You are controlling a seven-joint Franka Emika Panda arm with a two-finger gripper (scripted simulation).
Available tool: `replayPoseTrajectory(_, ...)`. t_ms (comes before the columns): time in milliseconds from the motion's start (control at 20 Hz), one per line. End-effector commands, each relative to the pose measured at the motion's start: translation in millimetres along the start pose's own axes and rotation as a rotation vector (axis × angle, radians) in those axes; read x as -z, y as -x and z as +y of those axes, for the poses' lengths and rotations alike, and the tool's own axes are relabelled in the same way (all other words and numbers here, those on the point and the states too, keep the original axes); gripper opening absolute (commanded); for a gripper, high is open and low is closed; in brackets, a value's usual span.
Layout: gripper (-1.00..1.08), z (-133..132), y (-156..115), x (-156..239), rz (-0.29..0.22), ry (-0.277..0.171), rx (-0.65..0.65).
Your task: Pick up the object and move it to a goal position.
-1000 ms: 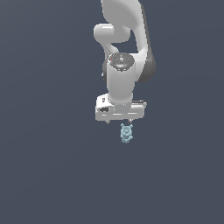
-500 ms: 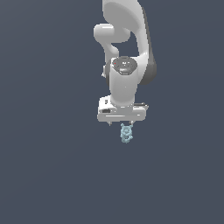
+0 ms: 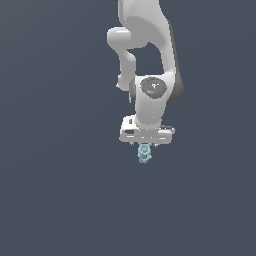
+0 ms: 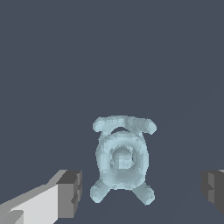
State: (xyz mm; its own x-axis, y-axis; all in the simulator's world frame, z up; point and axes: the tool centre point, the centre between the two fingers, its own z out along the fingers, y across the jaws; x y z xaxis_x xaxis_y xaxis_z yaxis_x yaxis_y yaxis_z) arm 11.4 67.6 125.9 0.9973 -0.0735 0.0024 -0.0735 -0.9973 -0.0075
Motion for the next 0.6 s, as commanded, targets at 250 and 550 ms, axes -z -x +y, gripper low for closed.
replayPoseTrajectory(250,1.00,-8.8,1.9,-12.0,-0.002,0.007,-0.034)
replayPoseTrajectory(550,1.00,-8.9,2.3,-18.1,-0.003,0.007,-0.031)
